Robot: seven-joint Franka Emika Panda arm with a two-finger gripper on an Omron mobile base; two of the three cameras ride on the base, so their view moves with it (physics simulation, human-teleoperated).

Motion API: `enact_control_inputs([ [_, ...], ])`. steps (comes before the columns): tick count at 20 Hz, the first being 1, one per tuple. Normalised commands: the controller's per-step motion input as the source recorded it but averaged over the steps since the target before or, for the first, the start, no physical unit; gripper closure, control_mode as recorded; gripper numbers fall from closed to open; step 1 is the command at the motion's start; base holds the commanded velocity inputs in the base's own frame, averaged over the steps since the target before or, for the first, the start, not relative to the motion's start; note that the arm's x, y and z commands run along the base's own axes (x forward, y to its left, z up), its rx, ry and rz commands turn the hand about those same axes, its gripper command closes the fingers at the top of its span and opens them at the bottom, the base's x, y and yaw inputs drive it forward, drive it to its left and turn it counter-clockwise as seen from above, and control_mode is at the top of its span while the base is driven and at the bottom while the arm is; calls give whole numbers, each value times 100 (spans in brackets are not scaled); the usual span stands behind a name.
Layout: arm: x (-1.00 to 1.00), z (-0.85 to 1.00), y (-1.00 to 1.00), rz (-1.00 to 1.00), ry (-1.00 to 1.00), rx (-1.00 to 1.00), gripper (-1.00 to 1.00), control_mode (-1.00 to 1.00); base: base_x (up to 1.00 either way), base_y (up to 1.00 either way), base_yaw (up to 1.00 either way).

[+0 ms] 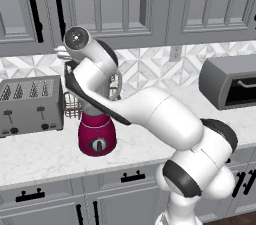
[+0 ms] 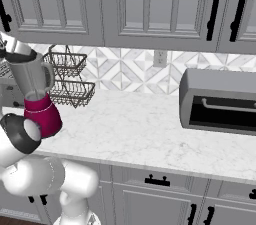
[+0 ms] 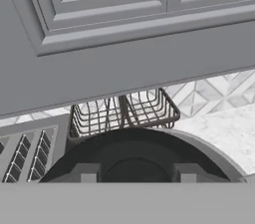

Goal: Close the lid blender by securely placing the lid on top.

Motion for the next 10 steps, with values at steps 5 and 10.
enact_control_inputs([
  [5, 17, -9, -6, 0, -4, 0, 100, -100, 0, 0, 0],
  [10, 6, 0, -6, 0, -2, 0, 100, -100, 0, 0, 0],
])
